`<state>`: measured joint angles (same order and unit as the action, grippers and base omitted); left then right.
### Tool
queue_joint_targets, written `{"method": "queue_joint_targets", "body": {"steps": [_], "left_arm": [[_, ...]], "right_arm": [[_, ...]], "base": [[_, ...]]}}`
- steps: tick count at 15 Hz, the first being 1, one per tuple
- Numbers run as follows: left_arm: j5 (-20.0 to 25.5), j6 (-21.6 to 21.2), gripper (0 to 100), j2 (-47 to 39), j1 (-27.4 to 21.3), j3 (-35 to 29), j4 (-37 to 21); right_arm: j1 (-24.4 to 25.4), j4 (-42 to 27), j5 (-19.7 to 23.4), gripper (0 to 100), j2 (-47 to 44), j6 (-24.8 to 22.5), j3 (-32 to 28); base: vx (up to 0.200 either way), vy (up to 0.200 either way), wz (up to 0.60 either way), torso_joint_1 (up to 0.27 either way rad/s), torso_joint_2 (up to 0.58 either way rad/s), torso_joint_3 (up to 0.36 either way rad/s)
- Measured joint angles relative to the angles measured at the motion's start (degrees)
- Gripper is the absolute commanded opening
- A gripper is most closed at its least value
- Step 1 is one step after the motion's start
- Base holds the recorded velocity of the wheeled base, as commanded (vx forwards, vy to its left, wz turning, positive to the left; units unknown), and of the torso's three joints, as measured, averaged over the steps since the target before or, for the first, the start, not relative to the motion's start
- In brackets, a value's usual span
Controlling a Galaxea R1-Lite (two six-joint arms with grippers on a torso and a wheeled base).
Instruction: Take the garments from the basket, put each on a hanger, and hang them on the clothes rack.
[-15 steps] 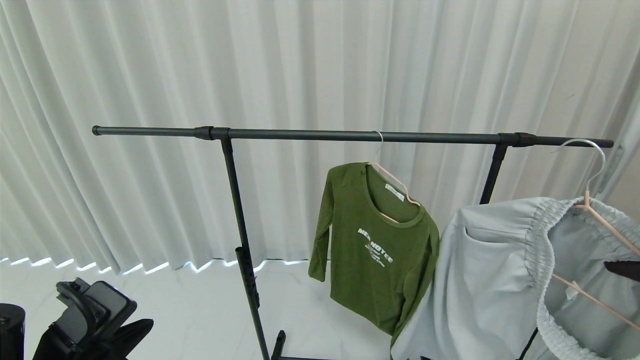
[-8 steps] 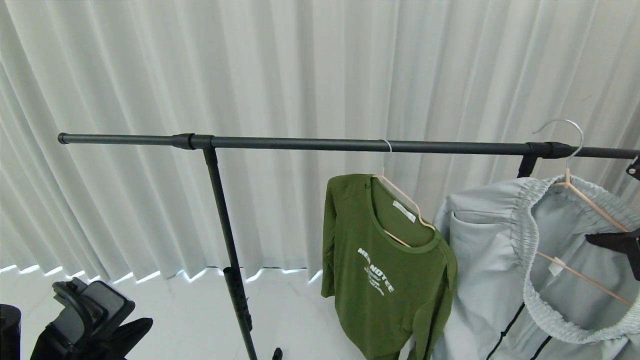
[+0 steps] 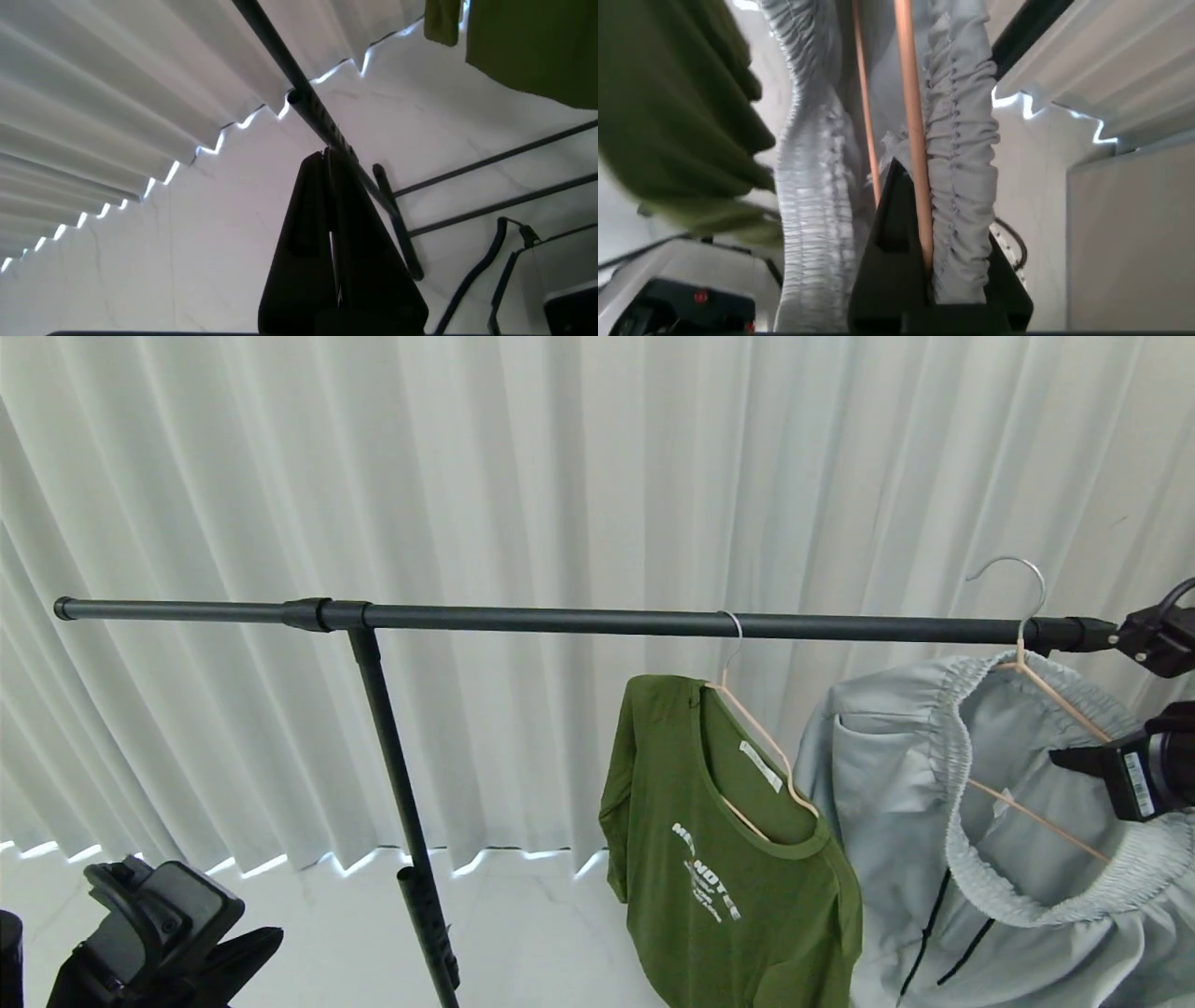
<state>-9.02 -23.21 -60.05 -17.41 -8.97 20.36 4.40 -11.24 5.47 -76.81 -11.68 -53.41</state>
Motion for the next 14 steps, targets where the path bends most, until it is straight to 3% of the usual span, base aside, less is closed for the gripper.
{"method": "queue_joint_targets", "body": {"steps": [2, 9, 10, 14], "left_arm": [[0.0, -1.19, 0, 0.74, 0.0, 0.22, -0.02], [-0.01, -2.38, 0, 1.51, 0.0, 0.46, 0.0], [-0.01, -2.38, 0, 1.54, 0.0, 0.46, 0.0], [0.0, -2.29, 0, 1.62, 0.0, 0.46, 0.02]], "right_arm": [[0.02, 2.32, -3.01, 0, -3.69, 0.11, -0.06], [0.13, 5.28, -5.47, 0, -10.37, 0.11, 0.05], [0.15, 5.25, -5.5, 100, -10.62, 0.11, 0.13], [0.52, 5.41, -5.58, 100, -10.15, 0.6, 0.55]], "base": [[0.0, 0.0, 0.0, 0.0, 0.0, 0.0], [0.0, 0.0, 0.0, 0.0, 0.0, 0.0], [0.0, 0.0, 0.0, 0.0, 0.0, 0.0], [0.0, 0.0, 0.0, 0.0, 0.0, 0.0]]}}
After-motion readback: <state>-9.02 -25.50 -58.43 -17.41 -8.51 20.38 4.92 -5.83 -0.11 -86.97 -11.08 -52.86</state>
